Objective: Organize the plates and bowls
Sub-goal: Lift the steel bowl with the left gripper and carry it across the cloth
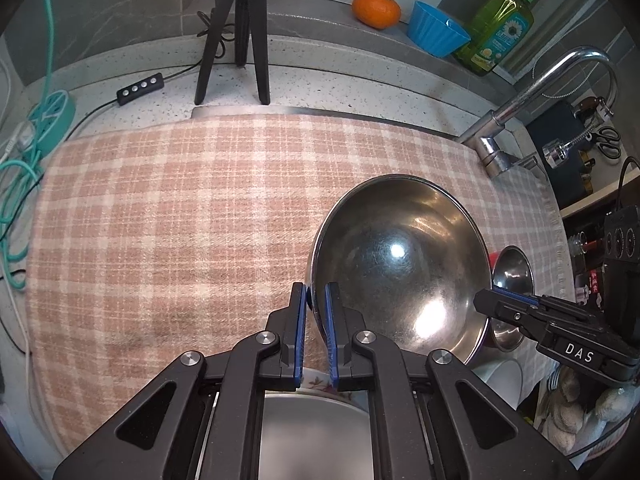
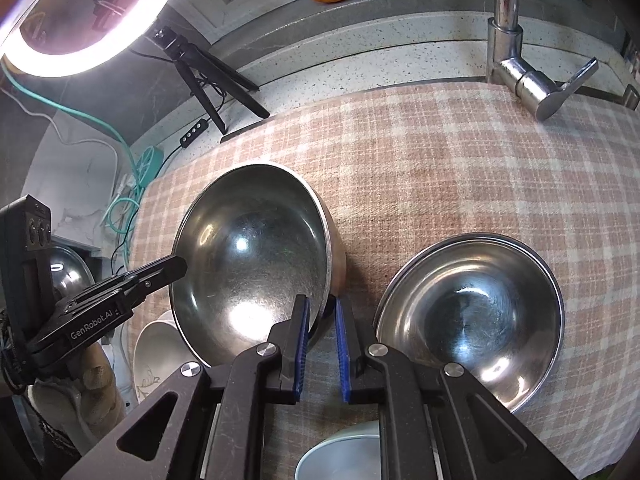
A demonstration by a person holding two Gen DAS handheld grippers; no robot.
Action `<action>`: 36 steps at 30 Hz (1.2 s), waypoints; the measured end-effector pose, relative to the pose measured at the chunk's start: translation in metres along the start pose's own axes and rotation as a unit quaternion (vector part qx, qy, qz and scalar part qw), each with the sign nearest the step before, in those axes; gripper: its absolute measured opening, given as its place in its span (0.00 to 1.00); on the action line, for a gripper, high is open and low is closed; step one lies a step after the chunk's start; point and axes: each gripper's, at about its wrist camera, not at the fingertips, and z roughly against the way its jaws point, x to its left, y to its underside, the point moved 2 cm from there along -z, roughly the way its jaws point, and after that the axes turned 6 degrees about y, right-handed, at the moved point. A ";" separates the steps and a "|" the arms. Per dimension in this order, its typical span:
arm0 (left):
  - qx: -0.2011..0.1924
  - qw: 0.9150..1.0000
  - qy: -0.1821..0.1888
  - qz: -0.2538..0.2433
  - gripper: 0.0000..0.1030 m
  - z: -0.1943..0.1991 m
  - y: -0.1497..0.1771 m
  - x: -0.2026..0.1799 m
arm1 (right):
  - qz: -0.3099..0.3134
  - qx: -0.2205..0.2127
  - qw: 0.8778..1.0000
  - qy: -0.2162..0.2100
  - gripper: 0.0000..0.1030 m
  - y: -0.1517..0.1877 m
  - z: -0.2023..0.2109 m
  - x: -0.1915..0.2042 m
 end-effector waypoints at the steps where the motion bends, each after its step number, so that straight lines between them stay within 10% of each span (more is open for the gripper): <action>1: 0.000 1.000 0.001 0.000 0.07 0.000 0.000 0.000 | 0.004 -0.003 1.000 0.004 0.13 0.000 0.001 0.001; 36: -0.118 0.990 -0.053 -0.058 0.09 0.077 0.034 -0.030 | 0.068 -0.102 0.991 0.043 0.34 0.029 0.069 0.003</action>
